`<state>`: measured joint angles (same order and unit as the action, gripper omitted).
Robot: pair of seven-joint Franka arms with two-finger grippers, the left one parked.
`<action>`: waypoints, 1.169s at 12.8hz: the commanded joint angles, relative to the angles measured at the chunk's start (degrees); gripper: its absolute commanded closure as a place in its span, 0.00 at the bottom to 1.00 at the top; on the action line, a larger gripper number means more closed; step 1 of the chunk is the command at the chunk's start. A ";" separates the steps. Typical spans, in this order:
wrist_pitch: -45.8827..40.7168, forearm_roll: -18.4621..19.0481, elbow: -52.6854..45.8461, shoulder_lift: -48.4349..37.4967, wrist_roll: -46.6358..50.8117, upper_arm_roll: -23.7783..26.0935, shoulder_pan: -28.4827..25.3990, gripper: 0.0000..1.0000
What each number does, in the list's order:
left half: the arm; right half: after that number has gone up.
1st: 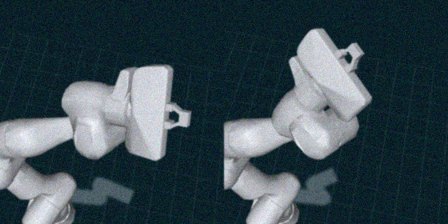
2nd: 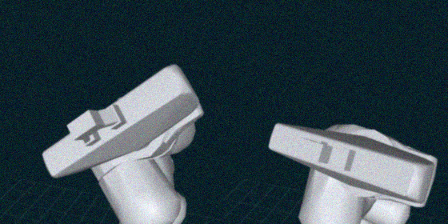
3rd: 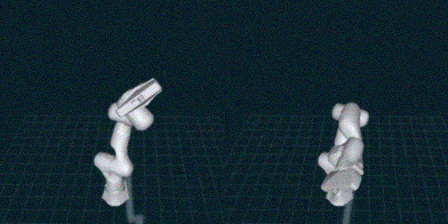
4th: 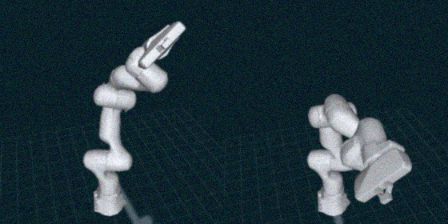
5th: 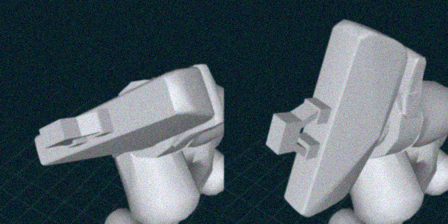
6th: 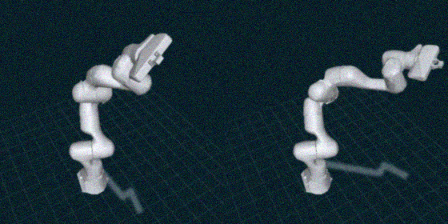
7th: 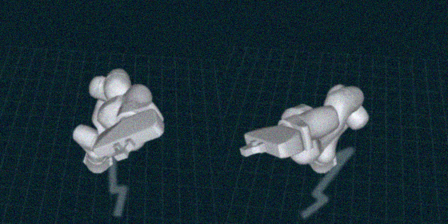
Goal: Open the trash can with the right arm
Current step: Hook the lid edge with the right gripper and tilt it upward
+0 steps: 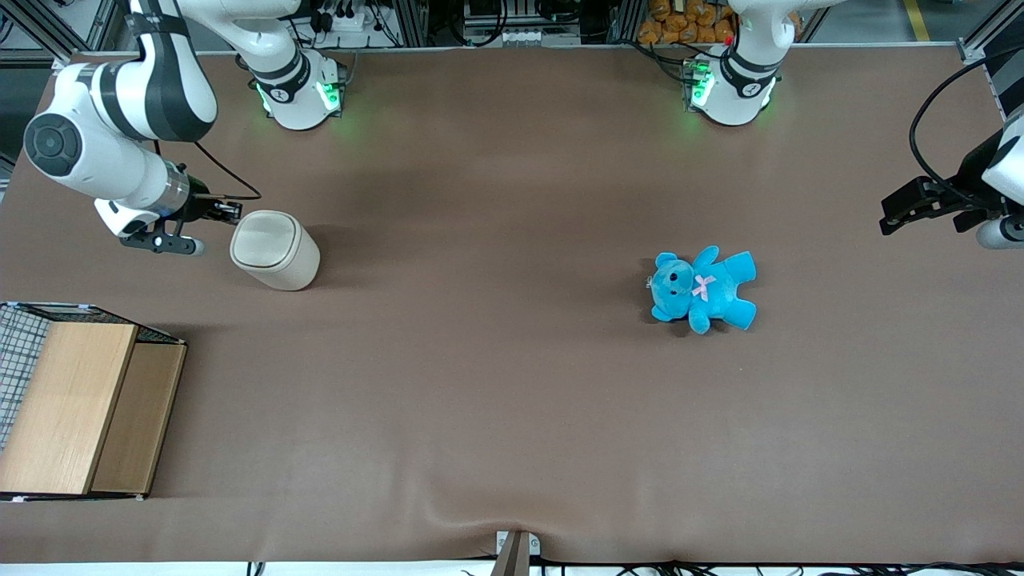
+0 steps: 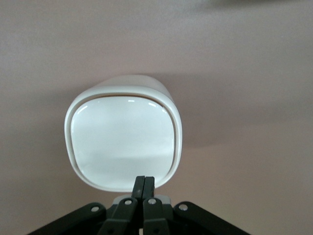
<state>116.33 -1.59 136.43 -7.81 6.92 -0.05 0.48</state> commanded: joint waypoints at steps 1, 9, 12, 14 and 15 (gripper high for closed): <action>4.15 -0.43 1.65 2.00 -3.30 -0.04 1.53 1.00; 5.75 -0.43 1.74 5.17 -4.55 -0.04 2.07 1.00; 7.24 -0.43 1.74 6.75 -4.64 -0.04 2.07 1.00; 7.33 -0.43 1.74 6.93 -4.64 -0.04 2.07 1.00; 7.59 -0.43 1.74 7.02 -4.64 -0.04 1.98 1.00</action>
<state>122.50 -1.59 137.68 -1.49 3.47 -0.46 1.91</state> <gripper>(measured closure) 0.991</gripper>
